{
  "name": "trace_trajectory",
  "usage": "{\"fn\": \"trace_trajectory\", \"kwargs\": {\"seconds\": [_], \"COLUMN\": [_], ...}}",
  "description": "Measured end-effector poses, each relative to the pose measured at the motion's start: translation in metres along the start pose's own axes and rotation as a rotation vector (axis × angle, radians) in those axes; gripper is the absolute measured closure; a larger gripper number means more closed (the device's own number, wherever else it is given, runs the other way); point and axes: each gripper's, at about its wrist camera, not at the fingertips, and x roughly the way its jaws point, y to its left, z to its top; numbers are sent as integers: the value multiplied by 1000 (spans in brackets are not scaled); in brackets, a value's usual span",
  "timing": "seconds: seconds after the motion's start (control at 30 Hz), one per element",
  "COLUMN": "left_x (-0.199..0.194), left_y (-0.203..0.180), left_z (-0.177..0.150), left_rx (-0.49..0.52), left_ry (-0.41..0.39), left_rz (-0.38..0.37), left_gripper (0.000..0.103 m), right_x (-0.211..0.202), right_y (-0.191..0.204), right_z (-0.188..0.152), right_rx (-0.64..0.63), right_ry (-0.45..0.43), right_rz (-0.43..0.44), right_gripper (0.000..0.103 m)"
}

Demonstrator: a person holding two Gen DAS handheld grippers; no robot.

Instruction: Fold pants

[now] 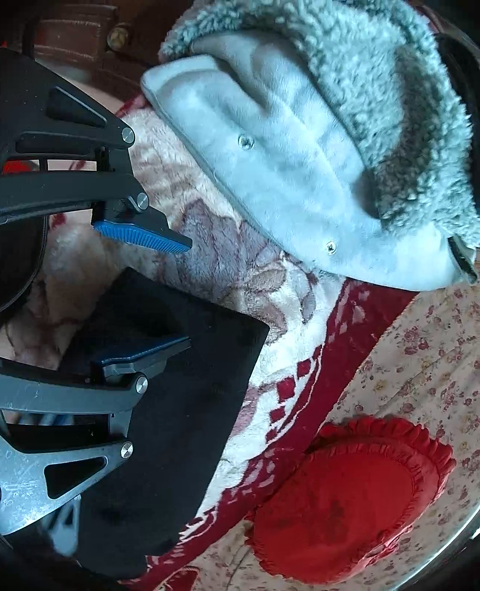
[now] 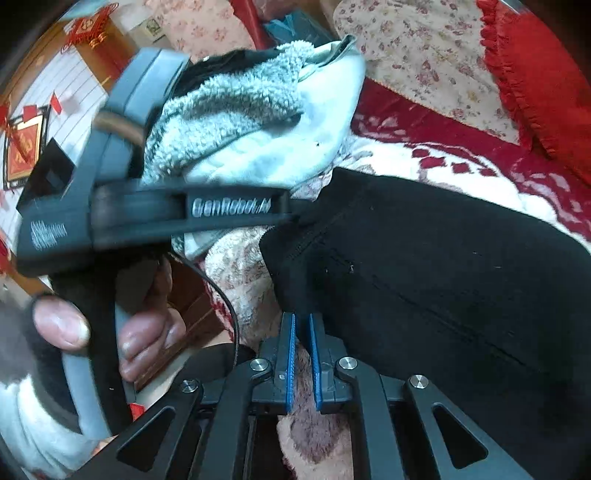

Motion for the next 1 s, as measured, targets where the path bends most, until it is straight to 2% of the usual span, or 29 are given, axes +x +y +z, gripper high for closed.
{"fn": "trace_trajectory", "kwargs": {"seconds": [0.1, 0.17, 0.2, 0.27, 0.5, 0.57, 0.7, 0.87, 0.9, 0.93, 0.97, 1.0], "left_x": [-18, -29, -34, -42, -37, -32, -24, -23, -22, -22, -22, -22], "left_y": [-6, -12, -17, -28, -80, -96, -116, -132, -133, -134, -135, -135], "left_z": [-3, -4, -5, -9, -25, -30, -37, -43, -44, -44, -45, -45], "left_rx": [27, 38, 43, 57, 123, 138, 160, 183, 189, 195, 199, 203], "left_ry": [-49, -76, -86, -92, -47, -22, 11, 30, 32, 34, 35, 36], "left_rz": [12, 7, -4, -41, -120, -133, -140, -133, -128, -123, -117, -111], "left_gripper": [59, 59, 59, 59, 59, 59, 59, 59, 59, 59, 59, 59], "right_x": [-44, -79, -101, -139, -246, -270, -296, -282, -281, -283, -283, -287], "right_y": [-9, -26, -39, -67, -149, -165, -191, -225, -232, -236, -239, -238], "right_z": [-7, -19, -29, -53, -151, -173, -200, -196, -197, -198, -198, -198], "right_rx": [-1, 54, 99, 189, 550, 640, 776, 847, 862, 871, 875, 864], "right_ry": [-59, -115, -146, -192, -273, -305, -386, -422, -462, -495, -505, -510], "right_rz": [-83, -124, -166, -263, -512, -546, -522, -480, -455, -434, -416, -409], "right_gripper": [95, 92, 89, 73, 70, 68, 64, 62, 63, 74, 93, 96]}}
